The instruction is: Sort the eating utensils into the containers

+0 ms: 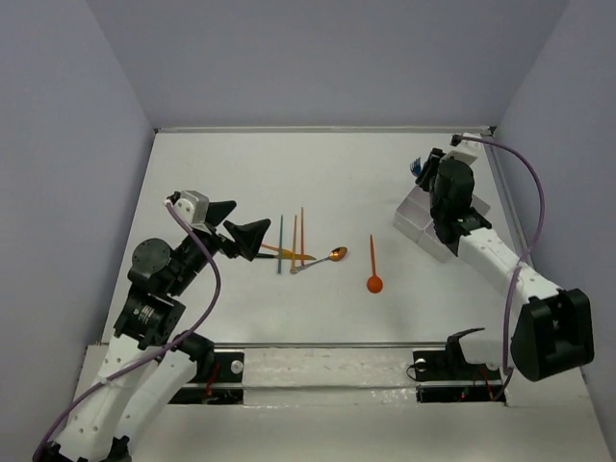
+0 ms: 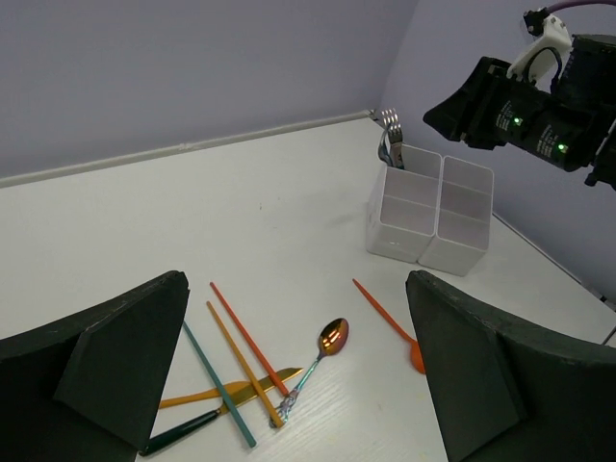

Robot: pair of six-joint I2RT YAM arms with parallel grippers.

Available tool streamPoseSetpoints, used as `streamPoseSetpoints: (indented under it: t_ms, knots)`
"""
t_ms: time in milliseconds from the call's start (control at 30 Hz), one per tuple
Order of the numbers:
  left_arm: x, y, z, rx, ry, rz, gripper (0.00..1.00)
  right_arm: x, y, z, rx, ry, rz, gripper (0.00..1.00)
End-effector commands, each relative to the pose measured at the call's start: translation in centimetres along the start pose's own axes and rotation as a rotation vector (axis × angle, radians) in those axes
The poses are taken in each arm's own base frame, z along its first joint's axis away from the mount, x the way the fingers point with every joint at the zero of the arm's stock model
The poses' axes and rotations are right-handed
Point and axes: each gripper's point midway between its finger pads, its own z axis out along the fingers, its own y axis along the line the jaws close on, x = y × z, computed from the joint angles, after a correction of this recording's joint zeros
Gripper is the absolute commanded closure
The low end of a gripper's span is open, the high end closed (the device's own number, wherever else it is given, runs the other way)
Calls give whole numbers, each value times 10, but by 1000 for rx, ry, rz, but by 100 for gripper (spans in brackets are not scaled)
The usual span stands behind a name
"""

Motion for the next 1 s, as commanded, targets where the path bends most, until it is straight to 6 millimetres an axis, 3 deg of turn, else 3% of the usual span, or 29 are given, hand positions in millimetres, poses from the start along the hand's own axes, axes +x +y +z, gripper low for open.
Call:
streamPoseSetpoints:
  t_ms: [0, 67, 167, 200, 300, 333, 367, 400, 433, 533, 733, 833, 967]
  knots:
    - [-14, -5, -3, 22, -59, 8, 1, 67, 40, -70, -254, 368, 65, 56]
    - [-16, -7, -5, 26, -67, 10, 1, 102, 39, -100, -283, 526, 32, 57]
    - [-19, -10, -8, 41, -78, 12, 1, 136, 47, -143, -385, 710, 26, 57]
    - [-20, -10, -8, 42, -80, 11, 1, 151, 57, -167, -457, 807, 22, 58]
    - [-22, -11, -11, 43, -90, 13, 1, 178, 72, -201, -550, 936, 63, 57]
    - [-23, -11, -12, 41, -94, 15, 1, 186, 84, -218, -611, 979, 59, 54]
    - [-24, -11, -12, 40, -97, 14, 1, 194, 88, -223, -609, 1006, 59, 49]
    - [-24, -11, -13, 41, -99, 14, 1, 199, 92, -225, -612, 1009, 44, 38]
    - [-24, -12, -13, 44, -99, 13, 1, 206, 95, -229, -613, 1024, 20, 35]
    - [-24, -13, -13, 48, -98, 14, 1, 220, 94, -215, -549, 1013, -17, 30]
    - [-23, -13, -12, 52, -95, 13, 1, 223, 78, -168, -352, 886, -122, 34]
    - [-23, -13, -12, 52, -92, 13, 1, 221, 80, -150, -306, 833, -147, 36]
    - [-23, -13, -12, 52, -92, 13, 1, 235, 89, -129, -290, 817, -165, 38]
